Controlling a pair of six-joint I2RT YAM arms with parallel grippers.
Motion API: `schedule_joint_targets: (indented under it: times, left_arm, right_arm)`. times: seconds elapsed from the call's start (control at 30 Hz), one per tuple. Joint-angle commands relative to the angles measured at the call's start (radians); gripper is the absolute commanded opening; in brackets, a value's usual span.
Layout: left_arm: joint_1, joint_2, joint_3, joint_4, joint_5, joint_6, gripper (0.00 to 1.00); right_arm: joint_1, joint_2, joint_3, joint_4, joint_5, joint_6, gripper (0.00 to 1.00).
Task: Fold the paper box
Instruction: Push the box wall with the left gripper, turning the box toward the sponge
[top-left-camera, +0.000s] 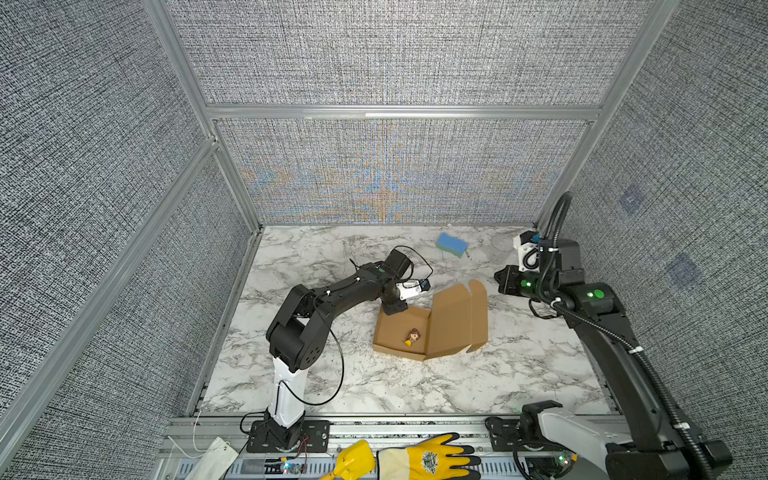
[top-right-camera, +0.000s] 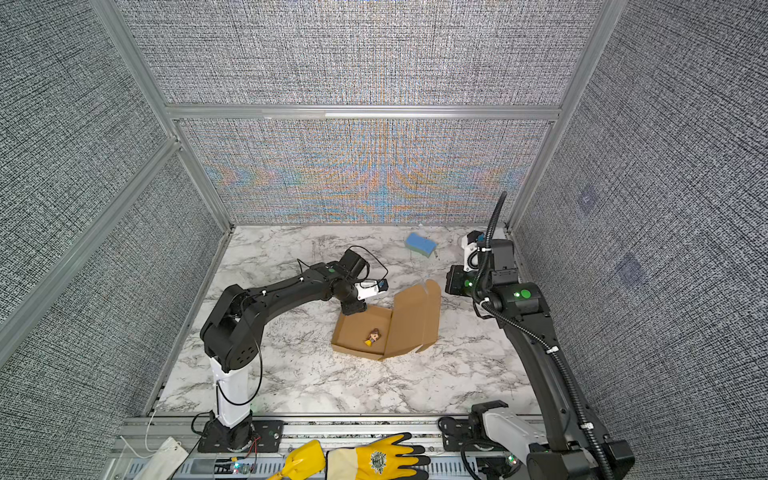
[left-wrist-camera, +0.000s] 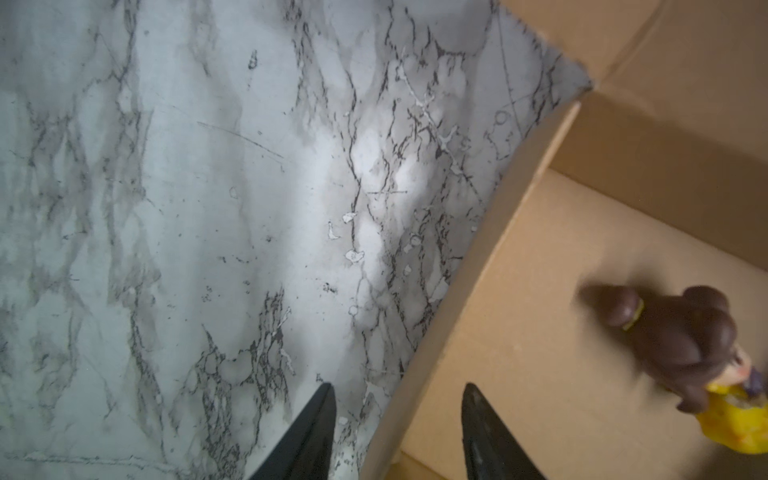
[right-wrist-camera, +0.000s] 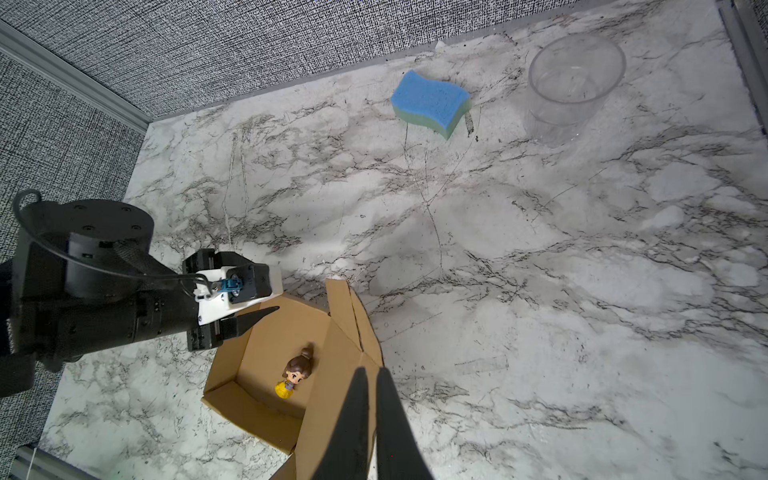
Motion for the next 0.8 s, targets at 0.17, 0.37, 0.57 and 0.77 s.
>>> schedule_joint_targets:
  times: [0.17,0.37,0.57,0.77]
  left_arm:
    - [0.001,0.049,0.022,-0.018,-0.054,-0.001,0.48]
    - [0.001,0.044,0.018,-0.032,-0.051,-0.031,0.41]
    - [0.021,0.036,0.000,-0.049,-0.067,-0.089,0.29]
    - [0.032,0.015,-0.045,-0.025,-0.111,-0.154,0.20]
  right_arm:
    - [0.001,-0.006,-0.009,0.025,-0.014,0.002,0.10]
    - [0.001,-0.002,-0.014,0.039,-0.029,0.015,0.10]
    - [0.001,-0.005,-0.016,0.046,-0.033,0.017,0.10]
    - [0.001,-0.018,-0.022,0.051,-0.037,0.021,0.10]
